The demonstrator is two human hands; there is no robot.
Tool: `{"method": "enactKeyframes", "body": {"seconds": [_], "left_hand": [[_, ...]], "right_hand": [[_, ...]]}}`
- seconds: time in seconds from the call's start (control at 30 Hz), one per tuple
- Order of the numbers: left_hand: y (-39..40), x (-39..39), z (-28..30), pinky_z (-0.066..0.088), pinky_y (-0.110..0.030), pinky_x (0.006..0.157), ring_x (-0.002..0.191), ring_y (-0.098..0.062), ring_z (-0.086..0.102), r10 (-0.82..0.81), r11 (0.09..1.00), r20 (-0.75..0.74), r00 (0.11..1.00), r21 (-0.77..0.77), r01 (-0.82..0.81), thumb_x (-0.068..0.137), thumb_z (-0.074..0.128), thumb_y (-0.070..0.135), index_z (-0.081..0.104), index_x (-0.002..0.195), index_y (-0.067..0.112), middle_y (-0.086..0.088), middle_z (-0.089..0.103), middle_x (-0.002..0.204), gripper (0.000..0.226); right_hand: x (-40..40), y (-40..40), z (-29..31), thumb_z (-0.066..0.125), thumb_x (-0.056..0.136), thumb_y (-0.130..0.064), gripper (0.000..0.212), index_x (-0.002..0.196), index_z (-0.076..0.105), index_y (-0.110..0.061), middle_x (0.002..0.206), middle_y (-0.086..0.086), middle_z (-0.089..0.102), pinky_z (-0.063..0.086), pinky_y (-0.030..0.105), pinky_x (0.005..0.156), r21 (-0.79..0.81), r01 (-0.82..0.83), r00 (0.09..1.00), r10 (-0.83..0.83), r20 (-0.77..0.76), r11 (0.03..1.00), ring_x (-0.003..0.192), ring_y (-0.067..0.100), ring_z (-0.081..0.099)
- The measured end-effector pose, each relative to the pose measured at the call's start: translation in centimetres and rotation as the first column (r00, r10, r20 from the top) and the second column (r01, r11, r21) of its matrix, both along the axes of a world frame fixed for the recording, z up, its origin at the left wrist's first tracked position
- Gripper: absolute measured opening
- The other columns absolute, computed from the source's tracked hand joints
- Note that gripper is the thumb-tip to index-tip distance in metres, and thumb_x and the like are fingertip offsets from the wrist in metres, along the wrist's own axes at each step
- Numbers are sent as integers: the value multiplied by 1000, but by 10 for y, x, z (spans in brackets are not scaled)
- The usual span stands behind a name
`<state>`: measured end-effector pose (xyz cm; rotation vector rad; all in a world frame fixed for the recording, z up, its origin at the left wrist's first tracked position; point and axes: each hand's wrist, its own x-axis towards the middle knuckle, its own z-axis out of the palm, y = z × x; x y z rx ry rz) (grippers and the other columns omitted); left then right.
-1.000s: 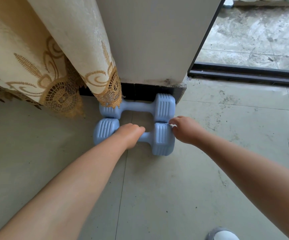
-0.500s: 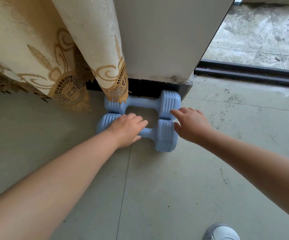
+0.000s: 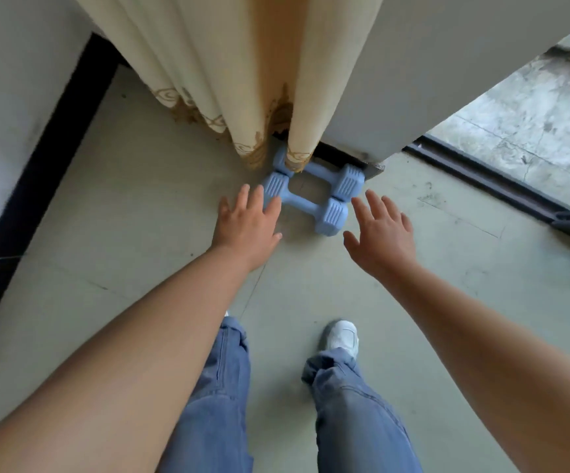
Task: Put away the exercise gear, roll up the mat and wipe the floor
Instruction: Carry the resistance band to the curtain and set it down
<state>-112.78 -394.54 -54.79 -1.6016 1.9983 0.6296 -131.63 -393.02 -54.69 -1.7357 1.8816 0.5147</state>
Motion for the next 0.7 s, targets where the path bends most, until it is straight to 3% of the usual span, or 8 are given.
{"method": "enactKeyframes", "body": {"seconds": [0.17, 0.37, 0.53, 0.7], "left_hand": [[35, 34, 113, 19, -48, 116, 145, -33, 13, 201, 977, 35, 979, -81, -197, 98, 41, 39, 23, 147, 16, -12, 15, 157, 58], [136, 73, 213, 27, -47, 110, 140, -34, 23, 498, 860, 80, 864, -179, -479, 97, 42, 36, 34, 139, 12, -12, 27, 152, 49], [266, 100, 266, 24, -49, 112, 142, -35, 20, 756, 651, 91, 648, -203, -731, 97, 41, 33, 33, 140, 12, -12, 28, 151, 48], [425, 110, 301, 19, -48, 115, 144, -32, 17, 922, 386, 133, 363, -243, -890, 98, 41, 34, 31, 142, 13, -10, 25, 153, 50]], "right_hand": [[42, -3, 106, 43, 96, -36, 62, 149, 17, -19, 159, 4, 9, 13, 43, 119, -20, -235, 969, 236, 73, 972, 147, 25, 5], [110, 25, 200, 47, 93, -34, 61, 147, 25, -16, 156, 6, 18, 16, 43, 116, -135, -557, 808, 573, 141, 819, 145, 25, 12], [175, 101, 242, 47, 92, -31, 53, 141, 32, -16, 149, 8, 29, 24, 42, 113, -153, -780, 592, 795, 131, 606, 140, 26, 23], [228, 224, 274, 44, 94, -31, 53, 142, 29, -17, 153, 5, 24, 24, 42, 113, -144, -930, 321, 938, 129, 338, 142, 25, 20]]}}
